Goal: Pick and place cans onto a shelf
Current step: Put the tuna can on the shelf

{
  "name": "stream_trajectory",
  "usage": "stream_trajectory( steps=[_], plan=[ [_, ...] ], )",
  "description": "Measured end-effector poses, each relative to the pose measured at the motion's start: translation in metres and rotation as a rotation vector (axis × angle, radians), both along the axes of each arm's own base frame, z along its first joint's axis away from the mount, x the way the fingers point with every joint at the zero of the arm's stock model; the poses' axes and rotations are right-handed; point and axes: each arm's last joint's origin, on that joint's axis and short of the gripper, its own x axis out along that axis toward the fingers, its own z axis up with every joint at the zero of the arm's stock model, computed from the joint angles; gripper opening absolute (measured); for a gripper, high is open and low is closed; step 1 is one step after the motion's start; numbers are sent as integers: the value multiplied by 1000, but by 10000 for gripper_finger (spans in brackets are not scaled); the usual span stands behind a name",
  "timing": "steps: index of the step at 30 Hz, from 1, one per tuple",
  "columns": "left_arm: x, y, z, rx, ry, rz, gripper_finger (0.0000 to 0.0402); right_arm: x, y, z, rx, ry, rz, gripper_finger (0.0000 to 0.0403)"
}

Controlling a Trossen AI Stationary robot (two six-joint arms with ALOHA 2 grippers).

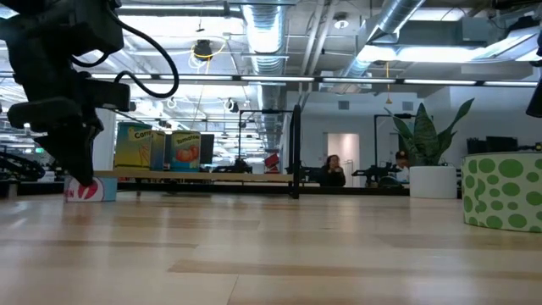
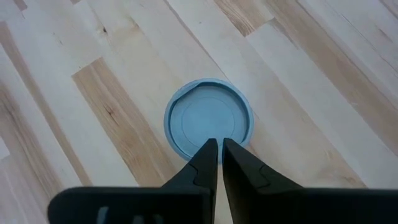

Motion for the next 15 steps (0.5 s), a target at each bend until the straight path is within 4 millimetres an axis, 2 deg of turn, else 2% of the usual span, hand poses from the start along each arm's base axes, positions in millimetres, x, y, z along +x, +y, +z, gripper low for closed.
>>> stream_trajectory(
  steps=[4, 11, 15],
  plan=[
    [5, -1, 4, 9, -29, -36, 3, 0, 0, 0, -7, 4, 13, 49],
    [28, -4, 40, 72, -151, -135, 2, 0, 0, 0, -8, 6, 18, 49],
    [40, 7, 59, 149, -200, -163, 1, 0, 0, 0, -8, 6, 18, 49]
  ],
)
